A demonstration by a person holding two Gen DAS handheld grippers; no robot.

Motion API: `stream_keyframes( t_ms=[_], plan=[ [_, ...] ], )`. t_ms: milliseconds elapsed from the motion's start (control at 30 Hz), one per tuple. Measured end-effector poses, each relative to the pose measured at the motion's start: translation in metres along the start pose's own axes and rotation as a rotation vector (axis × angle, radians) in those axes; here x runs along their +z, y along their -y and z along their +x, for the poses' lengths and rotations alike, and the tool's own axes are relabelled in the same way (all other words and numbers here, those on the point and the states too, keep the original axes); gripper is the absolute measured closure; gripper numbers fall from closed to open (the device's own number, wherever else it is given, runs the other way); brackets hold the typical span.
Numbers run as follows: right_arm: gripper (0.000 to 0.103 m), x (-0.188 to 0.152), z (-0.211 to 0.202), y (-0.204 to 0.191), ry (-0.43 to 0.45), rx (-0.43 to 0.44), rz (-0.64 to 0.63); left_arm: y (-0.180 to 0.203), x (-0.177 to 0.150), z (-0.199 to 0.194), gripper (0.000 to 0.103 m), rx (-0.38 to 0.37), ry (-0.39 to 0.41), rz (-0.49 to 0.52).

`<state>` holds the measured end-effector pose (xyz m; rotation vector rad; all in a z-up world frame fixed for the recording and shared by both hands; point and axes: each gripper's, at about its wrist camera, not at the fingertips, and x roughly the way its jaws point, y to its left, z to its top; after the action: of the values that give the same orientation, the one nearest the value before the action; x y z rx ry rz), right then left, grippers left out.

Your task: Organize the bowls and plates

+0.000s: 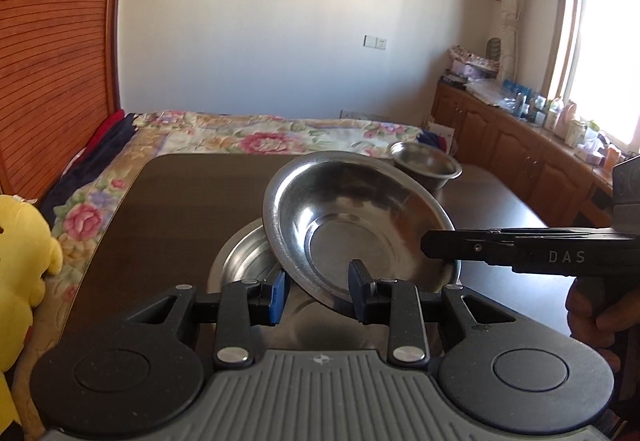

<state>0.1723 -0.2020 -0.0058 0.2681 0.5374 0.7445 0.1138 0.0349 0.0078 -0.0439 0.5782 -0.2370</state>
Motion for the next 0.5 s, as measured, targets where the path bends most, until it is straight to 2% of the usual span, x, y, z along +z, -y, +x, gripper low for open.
stream_keyframes(
  t_ms=[200, 500],
  plan=[
    [0.083, -0.005, 0.007, -0.007, -0.032, 0.002, -0.017, -0.012, -0.005, 0.005, 0.070, 0.020, -0.016, -0.014],
    [0.083, -0.006, 0.015, -0.017, -0.064, -0.048, -0.071, -0.013, -0.009, 0.012, 0.070, 0.046, -0.029, 0.005]
  ],
)
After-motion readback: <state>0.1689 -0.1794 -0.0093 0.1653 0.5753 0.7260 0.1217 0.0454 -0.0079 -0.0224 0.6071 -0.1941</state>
